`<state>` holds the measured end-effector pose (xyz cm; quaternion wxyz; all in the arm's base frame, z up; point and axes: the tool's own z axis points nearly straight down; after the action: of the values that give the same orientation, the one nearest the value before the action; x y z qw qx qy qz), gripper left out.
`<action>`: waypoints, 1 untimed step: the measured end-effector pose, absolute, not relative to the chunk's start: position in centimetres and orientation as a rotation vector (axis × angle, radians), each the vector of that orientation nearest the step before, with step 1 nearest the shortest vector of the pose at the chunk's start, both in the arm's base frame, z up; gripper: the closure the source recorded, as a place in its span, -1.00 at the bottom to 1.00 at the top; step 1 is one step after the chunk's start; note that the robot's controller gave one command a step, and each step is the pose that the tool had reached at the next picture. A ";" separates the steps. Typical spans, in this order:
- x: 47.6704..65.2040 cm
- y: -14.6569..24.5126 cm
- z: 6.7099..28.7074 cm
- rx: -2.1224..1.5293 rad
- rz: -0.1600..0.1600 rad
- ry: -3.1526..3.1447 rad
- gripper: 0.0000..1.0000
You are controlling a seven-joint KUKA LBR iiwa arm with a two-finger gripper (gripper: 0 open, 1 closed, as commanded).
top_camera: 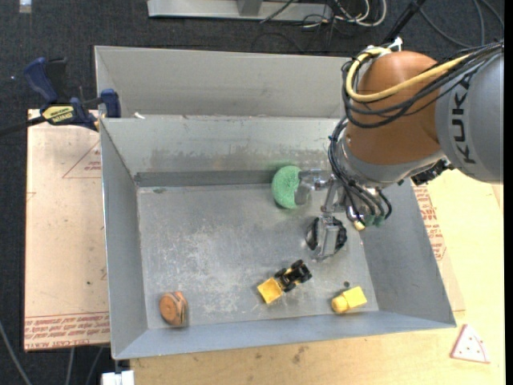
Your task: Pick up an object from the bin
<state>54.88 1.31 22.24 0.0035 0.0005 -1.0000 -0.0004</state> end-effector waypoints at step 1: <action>55.0 1.3 22.7 0.001 -0.002 -3.143 -1.00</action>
Offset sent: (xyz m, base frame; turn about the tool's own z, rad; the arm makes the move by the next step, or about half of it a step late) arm -0.0657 0.0159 -0.1524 -0.2714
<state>55.01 1.30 22.72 -0.0007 0.0004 -1.0000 -0.0005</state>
